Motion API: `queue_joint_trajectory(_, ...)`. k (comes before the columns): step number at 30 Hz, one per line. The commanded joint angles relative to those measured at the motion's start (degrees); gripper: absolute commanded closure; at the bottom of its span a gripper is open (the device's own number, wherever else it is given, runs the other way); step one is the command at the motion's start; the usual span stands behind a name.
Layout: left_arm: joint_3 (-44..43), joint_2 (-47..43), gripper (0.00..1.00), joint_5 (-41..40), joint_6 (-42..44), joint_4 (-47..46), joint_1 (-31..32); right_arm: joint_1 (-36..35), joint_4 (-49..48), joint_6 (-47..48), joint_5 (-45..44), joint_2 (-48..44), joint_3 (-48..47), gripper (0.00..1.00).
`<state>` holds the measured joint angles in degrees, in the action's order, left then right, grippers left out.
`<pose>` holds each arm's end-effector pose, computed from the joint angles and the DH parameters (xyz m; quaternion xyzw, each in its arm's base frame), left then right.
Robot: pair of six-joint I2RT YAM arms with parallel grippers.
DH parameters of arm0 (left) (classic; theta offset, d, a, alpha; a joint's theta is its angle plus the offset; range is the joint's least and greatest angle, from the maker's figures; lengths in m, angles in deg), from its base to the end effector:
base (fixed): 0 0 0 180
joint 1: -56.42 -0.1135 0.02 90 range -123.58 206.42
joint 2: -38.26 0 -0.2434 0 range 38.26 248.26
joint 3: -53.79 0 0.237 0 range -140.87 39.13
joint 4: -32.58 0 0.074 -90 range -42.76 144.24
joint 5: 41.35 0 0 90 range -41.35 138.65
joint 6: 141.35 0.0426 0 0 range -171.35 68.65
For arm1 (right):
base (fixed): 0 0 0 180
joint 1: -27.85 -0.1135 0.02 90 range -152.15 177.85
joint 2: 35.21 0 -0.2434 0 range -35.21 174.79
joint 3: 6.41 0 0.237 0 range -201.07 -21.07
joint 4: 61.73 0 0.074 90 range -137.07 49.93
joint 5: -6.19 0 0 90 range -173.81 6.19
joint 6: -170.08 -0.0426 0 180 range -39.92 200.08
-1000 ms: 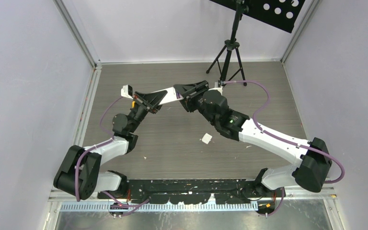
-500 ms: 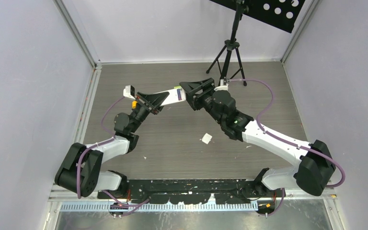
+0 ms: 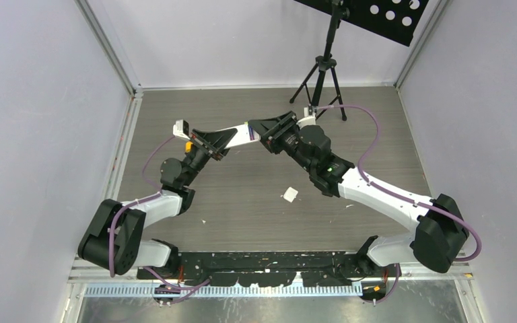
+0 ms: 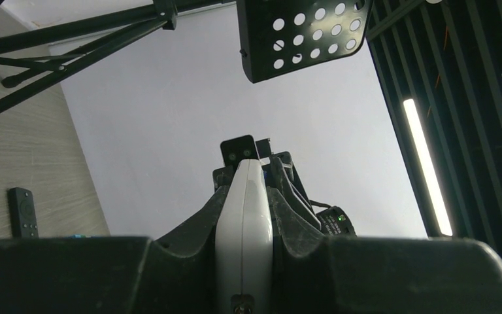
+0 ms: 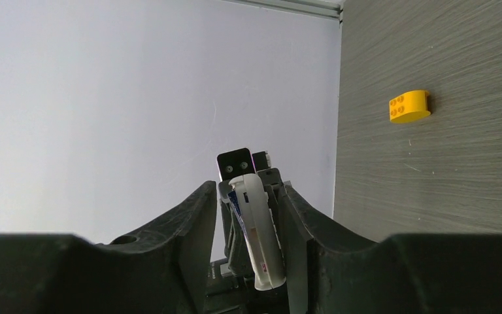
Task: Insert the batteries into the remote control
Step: Load the battery into the remote control.
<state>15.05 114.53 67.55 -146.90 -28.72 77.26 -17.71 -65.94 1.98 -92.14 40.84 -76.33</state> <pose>0.2332 -0.1035 0.2516 -0.2177 0.5118 -0.7494 0.3592 0.2236 0.2192 0.3205 0.2493 0.6741 0.5866 0.3733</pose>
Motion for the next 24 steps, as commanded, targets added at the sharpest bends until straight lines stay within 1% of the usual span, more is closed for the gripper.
queue_joint_trajectory(1,-0.9,-0.3,1.00,0.6,1.6,-1.8,0.0,-0.1,-3.8,2.1,1.8,-0.9,-0.6,0.56)
queue_joint_trajectory(6,-1.2,0.0,1.00,0.6,1.8,-1.6,0.0,-0.1,-3.4,3.8,2.7,-1.2,-0.5,0.53)
queue_joint_trajectory(11,-1.4,0.3,1.00,0.6,1.8,-1.6,0.0,0.0,-1.9,6.1,3.9,-1.9,-0.8,0.57)
queue_joint_trajectory(14,-1.6,0.5,1.00,0.7,1.8,-1.5,0.0,0.0,-0.5,7.4,4.3,-2.5,-0.8,0.65)
queue_joint_trajectory(19,-1.9,0.3,1.00,1.1,1.9,-0.8,0.0,0.3,1.0,7.9,4.1,-2.9,-0.3,0.84)
queue_joint_trajectory(21,-1.9,0.2,1.00,1.2,2.1,-0.6,0.0,0.4,1.2,8.0,4.3,-2.8,-0.3,0.87)
queue_joint_trajectory(23,-1.8,0.1,1.00,1.3,2.3,-0.4,0.0,0.5,1.6,8.1,4.1,-2.8,-0.3,0.87)
queue_joint_trajectory(24,-1.7,0.0,1.00,1.4,2.5,-0.3,0.0,0.6,2.2,8.1,4.1,-2.8,-0.5,0.79)
